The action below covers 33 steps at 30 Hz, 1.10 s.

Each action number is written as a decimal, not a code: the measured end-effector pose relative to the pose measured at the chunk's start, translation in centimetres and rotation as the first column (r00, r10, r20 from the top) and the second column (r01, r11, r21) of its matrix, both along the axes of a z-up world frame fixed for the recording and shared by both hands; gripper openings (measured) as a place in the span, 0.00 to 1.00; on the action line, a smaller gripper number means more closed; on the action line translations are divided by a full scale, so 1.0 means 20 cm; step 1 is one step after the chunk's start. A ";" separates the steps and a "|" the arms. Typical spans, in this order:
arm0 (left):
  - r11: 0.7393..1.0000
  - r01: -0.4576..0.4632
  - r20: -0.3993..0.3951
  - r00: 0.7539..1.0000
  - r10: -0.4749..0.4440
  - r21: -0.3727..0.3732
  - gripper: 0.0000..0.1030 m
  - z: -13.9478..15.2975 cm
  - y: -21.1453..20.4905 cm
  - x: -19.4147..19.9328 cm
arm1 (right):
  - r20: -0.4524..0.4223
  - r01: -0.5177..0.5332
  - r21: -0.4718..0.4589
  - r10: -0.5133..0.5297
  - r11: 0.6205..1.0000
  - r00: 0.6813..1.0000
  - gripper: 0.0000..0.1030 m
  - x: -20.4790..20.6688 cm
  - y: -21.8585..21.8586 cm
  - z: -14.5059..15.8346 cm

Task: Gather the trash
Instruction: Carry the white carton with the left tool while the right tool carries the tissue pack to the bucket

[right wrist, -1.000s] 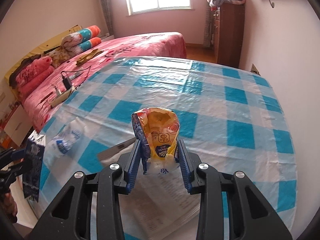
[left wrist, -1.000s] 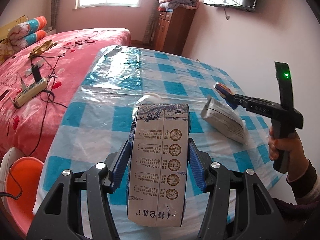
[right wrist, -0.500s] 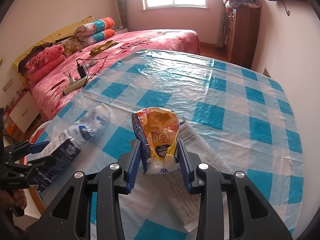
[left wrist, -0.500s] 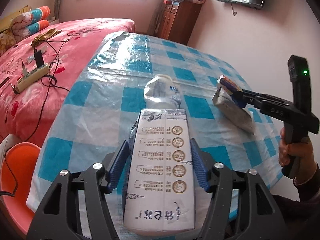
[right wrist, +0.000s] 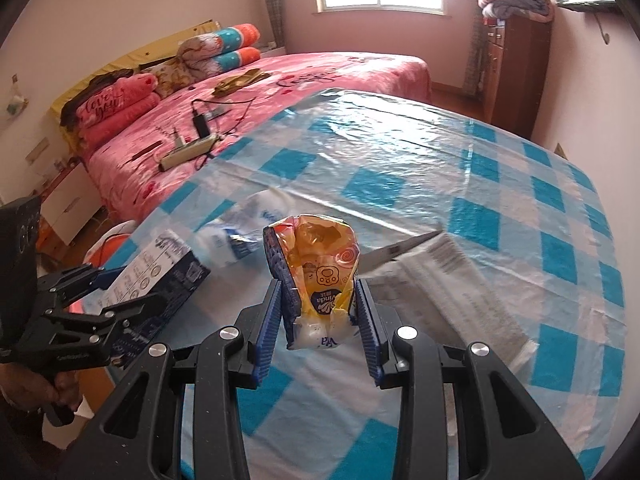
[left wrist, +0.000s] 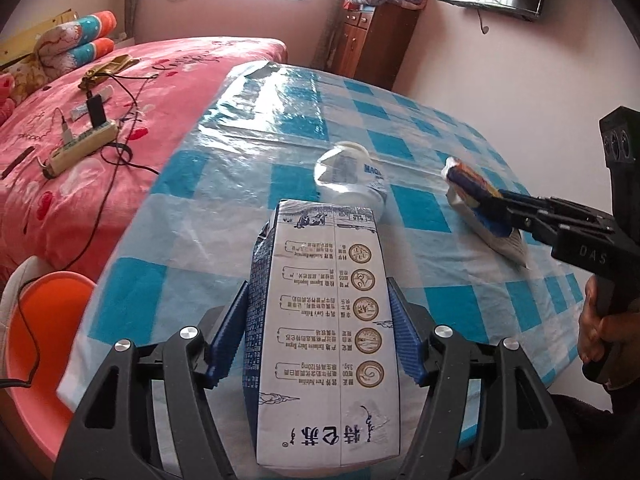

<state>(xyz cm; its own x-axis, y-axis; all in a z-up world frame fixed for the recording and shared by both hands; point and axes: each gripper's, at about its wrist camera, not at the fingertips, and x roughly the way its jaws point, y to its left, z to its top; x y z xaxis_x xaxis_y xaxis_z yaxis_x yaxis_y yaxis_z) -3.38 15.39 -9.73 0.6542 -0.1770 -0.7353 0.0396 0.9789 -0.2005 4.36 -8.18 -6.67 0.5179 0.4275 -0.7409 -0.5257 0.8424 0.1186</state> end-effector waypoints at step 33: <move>0.881 -0.454 0.017 0.890 0.456 0.135 0.65 0.03 0.90 -0.29 | -0.057 -0.492 -0.032 0.490 0.870 0.870 0.37 -0.30 0.99 0.05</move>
<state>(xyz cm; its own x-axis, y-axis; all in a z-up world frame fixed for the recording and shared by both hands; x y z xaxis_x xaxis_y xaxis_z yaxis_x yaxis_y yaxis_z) -9.08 33.37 -9.19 0.6284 0.2362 -0.7412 -0.4183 0.9059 -0.0659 -1.73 11.65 -5.71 0.2149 0.5840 -0.7828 -0.8679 0.4818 0.1211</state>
